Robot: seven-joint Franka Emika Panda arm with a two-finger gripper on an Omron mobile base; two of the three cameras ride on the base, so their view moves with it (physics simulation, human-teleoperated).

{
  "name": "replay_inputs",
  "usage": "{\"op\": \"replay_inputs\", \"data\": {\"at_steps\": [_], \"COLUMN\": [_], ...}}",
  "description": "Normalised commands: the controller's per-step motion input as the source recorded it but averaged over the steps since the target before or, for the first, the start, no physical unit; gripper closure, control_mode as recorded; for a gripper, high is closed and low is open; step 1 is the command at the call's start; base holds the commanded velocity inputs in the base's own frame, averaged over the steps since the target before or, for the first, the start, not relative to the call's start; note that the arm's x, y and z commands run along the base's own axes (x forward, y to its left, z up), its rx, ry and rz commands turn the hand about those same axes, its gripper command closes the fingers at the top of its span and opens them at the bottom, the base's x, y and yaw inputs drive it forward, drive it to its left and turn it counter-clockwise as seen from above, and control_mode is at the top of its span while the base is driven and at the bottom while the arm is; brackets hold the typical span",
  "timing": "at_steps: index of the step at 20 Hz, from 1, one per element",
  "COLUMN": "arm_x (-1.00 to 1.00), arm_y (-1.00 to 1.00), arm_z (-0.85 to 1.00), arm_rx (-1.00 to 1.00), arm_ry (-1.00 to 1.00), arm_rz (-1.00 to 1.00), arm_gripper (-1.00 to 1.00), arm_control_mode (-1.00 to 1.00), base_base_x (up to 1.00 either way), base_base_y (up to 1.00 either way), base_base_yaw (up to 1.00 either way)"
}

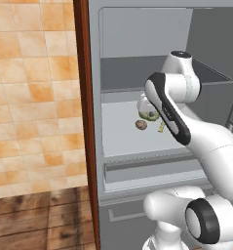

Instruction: Pick the egg and butter from the fridge and place them by the bowl for mixing.

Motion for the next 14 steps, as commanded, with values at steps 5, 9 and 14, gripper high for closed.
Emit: {"op": "replay_inputs", "data": {"at_steps": [5,9,14], "arm_x": [-0.09,-0.05,-0.06], "arm_y": [0.0,0.0,0.0], "arm_z": [-0.02,-0.07,-0.08], "arm_rx": [0.0,0.0,0.0], "arm_ry": [-0.01,0.0,0.0], "arm_rz": [0.0,0.0,0.0], "arm_gripper": [-1.0,-1.0,-1.0], "arm_control_mode": [-1.0,-1.0,-1.0], "base_base_x": [0.0,0.0,0.0], "base_base_y": [0.0,0.0,0.0], "base_base_yaw": [0.0,0.0,0.0]}}
